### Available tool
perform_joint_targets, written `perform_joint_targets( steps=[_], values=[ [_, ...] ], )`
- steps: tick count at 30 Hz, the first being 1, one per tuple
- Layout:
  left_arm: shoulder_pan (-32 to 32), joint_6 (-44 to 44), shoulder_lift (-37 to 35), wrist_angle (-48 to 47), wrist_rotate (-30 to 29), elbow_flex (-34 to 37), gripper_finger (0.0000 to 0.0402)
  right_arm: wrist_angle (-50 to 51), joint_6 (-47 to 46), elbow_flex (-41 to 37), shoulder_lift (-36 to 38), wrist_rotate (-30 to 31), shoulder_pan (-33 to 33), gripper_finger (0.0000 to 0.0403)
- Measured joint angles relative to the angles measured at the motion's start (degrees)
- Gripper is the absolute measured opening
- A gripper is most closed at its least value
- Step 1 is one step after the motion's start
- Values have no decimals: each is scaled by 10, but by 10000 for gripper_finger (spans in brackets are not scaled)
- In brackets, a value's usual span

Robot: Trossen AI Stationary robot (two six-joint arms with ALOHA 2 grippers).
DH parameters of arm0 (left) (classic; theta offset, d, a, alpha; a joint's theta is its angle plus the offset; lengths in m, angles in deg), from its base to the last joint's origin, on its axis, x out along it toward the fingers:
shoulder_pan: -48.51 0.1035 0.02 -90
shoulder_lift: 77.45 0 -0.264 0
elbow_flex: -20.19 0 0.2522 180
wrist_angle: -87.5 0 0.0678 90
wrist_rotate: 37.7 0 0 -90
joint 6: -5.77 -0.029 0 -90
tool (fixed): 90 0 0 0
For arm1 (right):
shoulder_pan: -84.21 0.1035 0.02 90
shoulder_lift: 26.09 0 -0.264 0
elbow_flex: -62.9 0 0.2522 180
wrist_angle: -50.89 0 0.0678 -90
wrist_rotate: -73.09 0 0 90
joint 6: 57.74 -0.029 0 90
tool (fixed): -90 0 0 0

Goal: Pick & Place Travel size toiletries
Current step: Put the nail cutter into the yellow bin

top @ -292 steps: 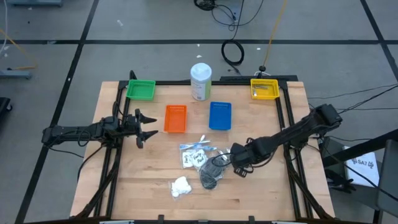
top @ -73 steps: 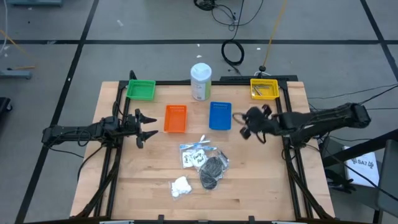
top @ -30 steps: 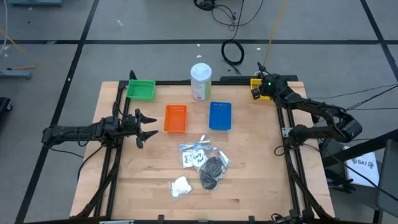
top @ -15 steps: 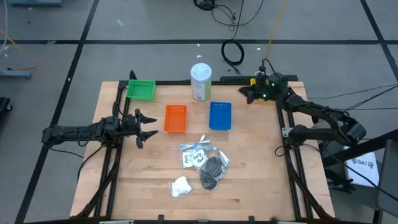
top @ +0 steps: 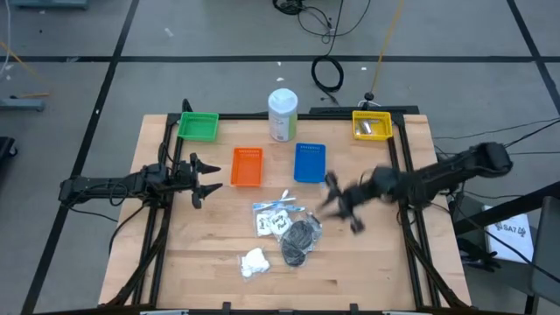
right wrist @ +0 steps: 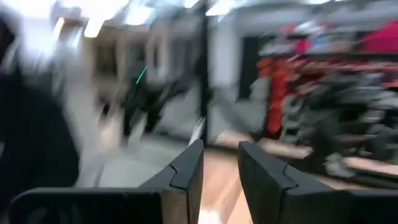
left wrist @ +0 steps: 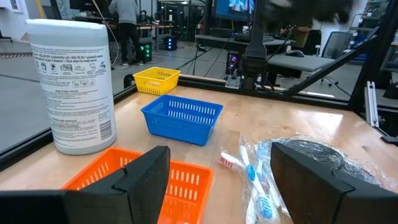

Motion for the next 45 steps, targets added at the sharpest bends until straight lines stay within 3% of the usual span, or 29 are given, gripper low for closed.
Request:
perform_joint_targets(
  steps=[2,5,9,12,16,22,27,35,45],
  values=[
    [0,0,0,0,0,0,274,-2,30,2,-37,63,56,89],
    [0,0,0,0,0,0,274,41,16,32,-84,228,103,99],
    [0,0,0,0,0,0,274,324,-10,134,-114,372,128,144],
    [0,0,0,0,0,0,274,538,-61,227,-150,432,133,187],
    [0,0,0,0,0,0,274,686,-138,275,-211,439,132,226],
    [0,0,0,0,0,0,274,685,-169,267,-283,367,132,239],
    [0,0,0,0,0,0,274,684,-165,267,-322,346,126,227],
    [0,0,0,0,0,0,274,725,-177,267,-329,320,97,225],
    [0,0,0,0,0,0,274,744,-182,266,-272,326,89,203]
  ],
)
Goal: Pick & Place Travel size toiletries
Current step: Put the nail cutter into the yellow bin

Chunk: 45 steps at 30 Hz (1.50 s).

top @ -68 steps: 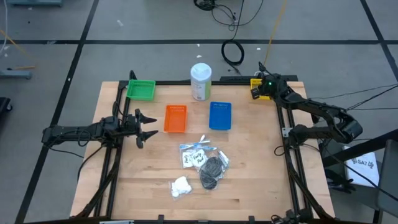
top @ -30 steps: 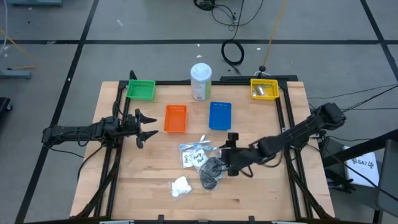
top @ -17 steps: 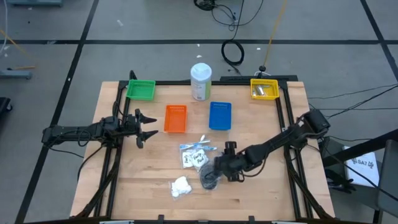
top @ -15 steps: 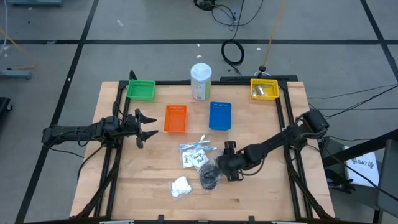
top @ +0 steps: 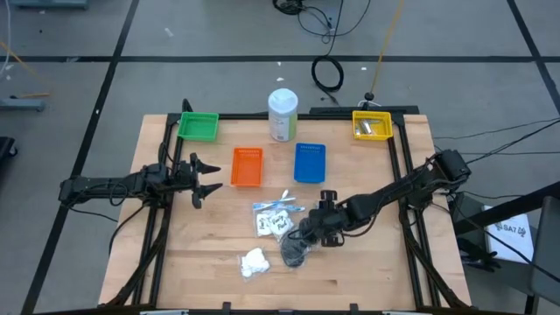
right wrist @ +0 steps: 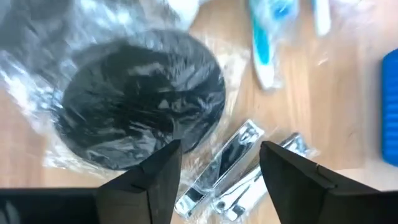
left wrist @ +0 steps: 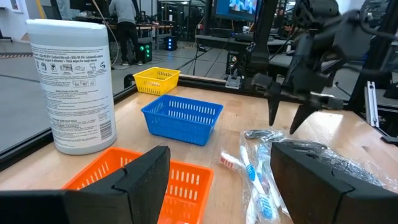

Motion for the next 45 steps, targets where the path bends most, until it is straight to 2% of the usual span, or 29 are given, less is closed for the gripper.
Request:
perform_joint_targets(
  steps=[5,10,14,19,24,28,38,45],
  values=[
    [0,0,0,0,0,0,274,14,-74,0,38,48,-6,196],
    [0,0,0,0,0,0,274,19,-164,-2,47,52,-33,190],
    [0,0,0,0,0,0,274,1,-191,-29,42,31,-52,183],
    [0,0,0,0,0,0,274,-70,-223,-90,42,-6,-75,173],
    [0,0,0,0,0,0,273,-136,-226,-139,42,-38,-82,167],
    [0,0,0,0,0,0,274,-138,-226,-157,43,-35,-82,163],
    [0,0,0,0,0,0,274,-53,-250,-158,44,-31,-82,133],
    [0,0,0,0,0,0,274,-49,-252,-159,43,-33,-82,81]
  ],
)
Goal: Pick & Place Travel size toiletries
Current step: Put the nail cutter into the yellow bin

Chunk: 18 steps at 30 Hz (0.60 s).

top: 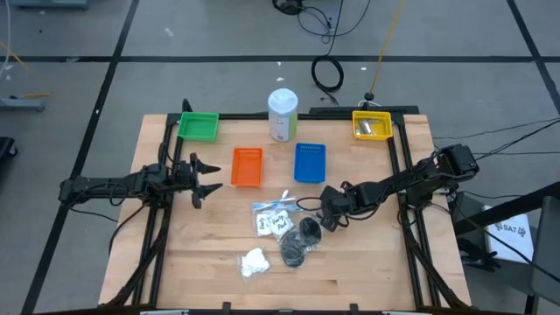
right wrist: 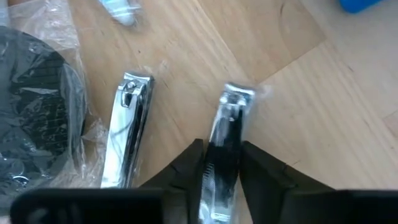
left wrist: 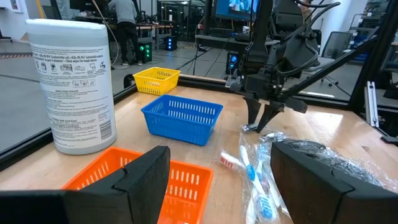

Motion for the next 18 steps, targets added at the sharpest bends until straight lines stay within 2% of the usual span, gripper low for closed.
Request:
perform_joint_targets(
  steps=[6,12,18],
  values=[
    [0,0,0,0,0,0,274,-7,12,0,0,-2,0,42],
    [0,0,0,0,0,0,274,-21,40,-2,24,-4,0,48],
    [0,0,0,0,0,0,274,-12,48,-3,94,-4,0,46]
  ],
)
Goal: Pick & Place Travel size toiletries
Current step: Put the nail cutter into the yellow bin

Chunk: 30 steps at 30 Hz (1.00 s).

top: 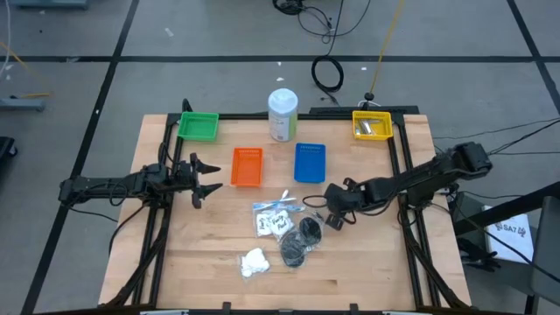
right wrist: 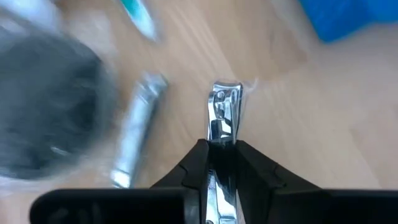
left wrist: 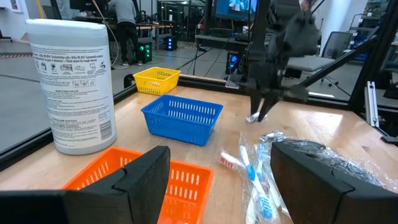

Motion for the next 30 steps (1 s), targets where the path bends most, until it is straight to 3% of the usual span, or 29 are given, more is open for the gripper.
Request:
perform_joint_targets(
  steps=[10,17,23,30],
  values=[
    [0,0,0,0,0,0,274,9,44,0,130,24,0,47],
    [0,0,0,0,0,0,274,59,63,1,204,113,-14,47],
    [0,0,0,0,0,0,274,124,58,1,239,180,-81,47],
    [0,0,0,0,0,0,274,133,88,-26,257,245,-210,48]
  ],
)
